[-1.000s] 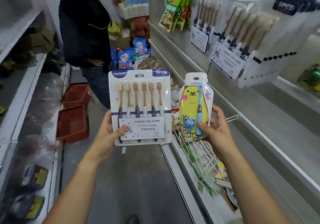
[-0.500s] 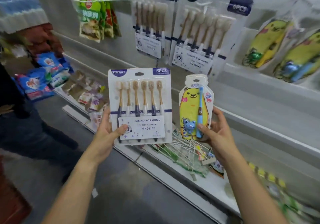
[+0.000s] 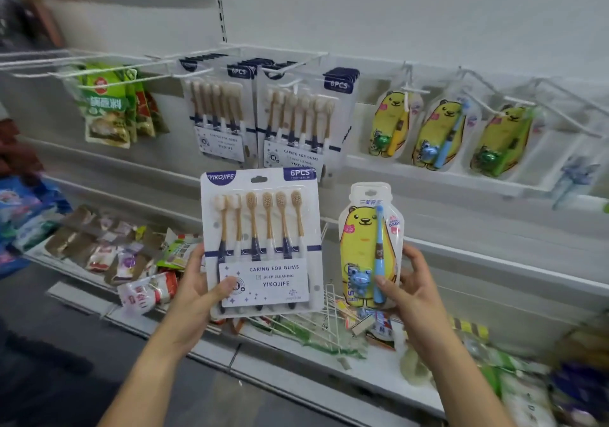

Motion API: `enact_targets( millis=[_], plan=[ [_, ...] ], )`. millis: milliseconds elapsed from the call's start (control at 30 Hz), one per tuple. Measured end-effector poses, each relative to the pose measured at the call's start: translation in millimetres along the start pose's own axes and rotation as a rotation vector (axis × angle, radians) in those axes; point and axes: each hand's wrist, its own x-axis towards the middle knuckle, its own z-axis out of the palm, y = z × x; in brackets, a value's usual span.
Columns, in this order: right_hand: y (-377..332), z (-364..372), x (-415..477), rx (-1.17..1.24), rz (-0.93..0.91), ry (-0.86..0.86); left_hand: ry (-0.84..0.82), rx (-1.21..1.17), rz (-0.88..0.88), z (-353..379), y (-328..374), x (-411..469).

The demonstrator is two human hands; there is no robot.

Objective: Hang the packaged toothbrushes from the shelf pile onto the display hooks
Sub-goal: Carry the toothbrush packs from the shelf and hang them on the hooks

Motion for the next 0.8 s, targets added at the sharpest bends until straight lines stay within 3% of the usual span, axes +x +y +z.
enact_targets(
  millis=[333, 567, 800],
  plan=[
    [-22, -12, -21, 0.114, -0.069, 0.062, 0.002, 0.015, -0.073, 22, 39, -3],
    [-38, -4, -15, 0.093, -0.154, 0.159, -0.13, -0.082, -0.005, -6, 53, 33],
    [-49, 10, -6, 0.101, -0.189, 0.173, -0.113, -0.119, 0.019, -26, 66, 48]
  ],
)
